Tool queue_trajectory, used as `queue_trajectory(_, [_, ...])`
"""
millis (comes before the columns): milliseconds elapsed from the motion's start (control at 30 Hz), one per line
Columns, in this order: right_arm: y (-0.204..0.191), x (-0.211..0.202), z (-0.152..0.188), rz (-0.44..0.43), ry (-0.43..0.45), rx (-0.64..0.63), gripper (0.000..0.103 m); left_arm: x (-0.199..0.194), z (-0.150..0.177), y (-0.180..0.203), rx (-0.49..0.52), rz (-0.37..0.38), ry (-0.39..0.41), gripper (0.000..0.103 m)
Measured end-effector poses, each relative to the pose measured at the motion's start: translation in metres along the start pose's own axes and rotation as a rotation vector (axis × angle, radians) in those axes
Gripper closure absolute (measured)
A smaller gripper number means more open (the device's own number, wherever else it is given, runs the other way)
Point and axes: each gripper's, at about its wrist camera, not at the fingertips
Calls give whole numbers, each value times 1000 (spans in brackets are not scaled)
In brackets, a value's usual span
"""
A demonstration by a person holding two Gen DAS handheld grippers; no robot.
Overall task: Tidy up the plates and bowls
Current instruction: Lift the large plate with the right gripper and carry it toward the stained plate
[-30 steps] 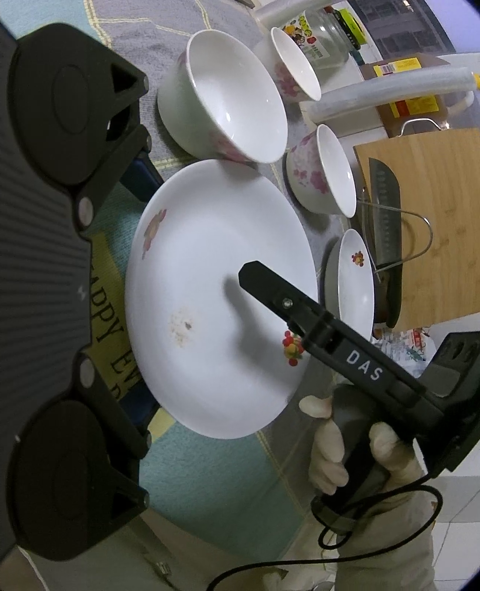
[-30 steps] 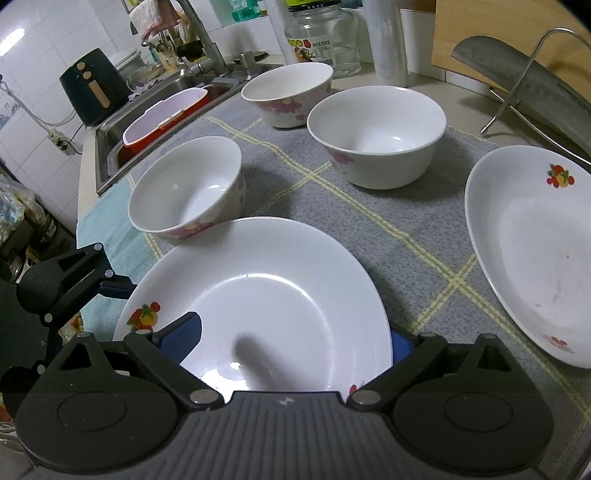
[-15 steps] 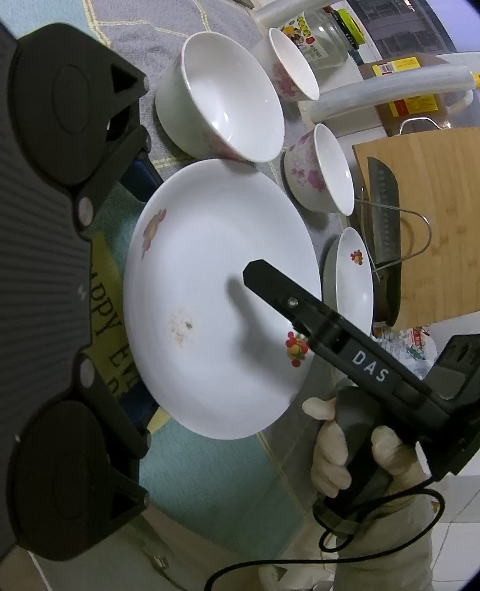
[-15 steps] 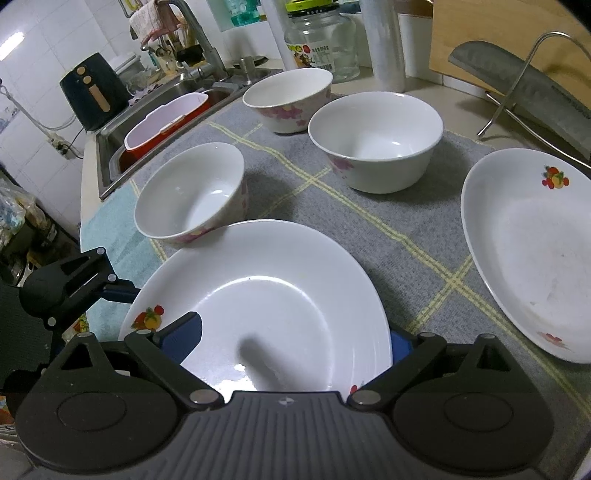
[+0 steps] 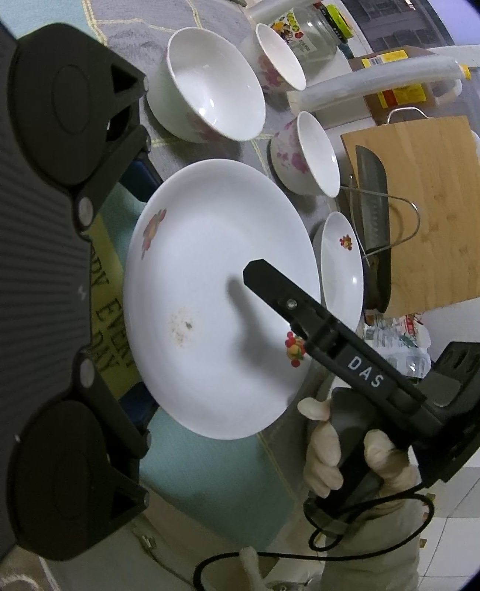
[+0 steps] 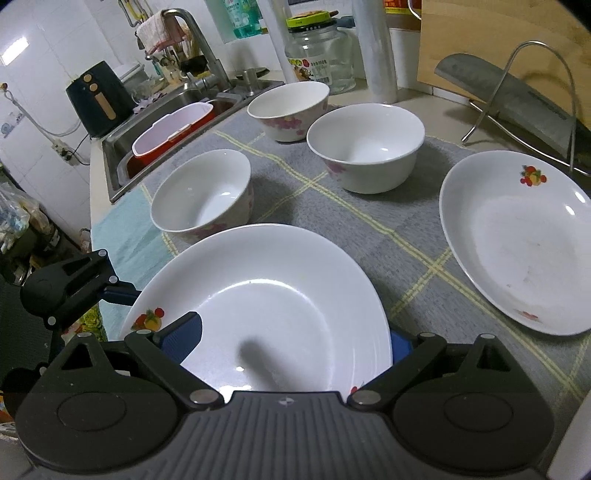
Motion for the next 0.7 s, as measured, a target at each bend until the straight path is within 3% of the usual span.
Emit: queue_trajectory(700, [25, -67, 42, 54, 54, 24, 3, 15, -30, 58, 41, 27, 15, 1])
Point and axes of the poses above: each gripper's, at about its wrist camera, not at the fingertips, and x roughly the way its jaws point, y to its right, z to its underside, and after that the axes turned 13 degrees about -x, right-handed
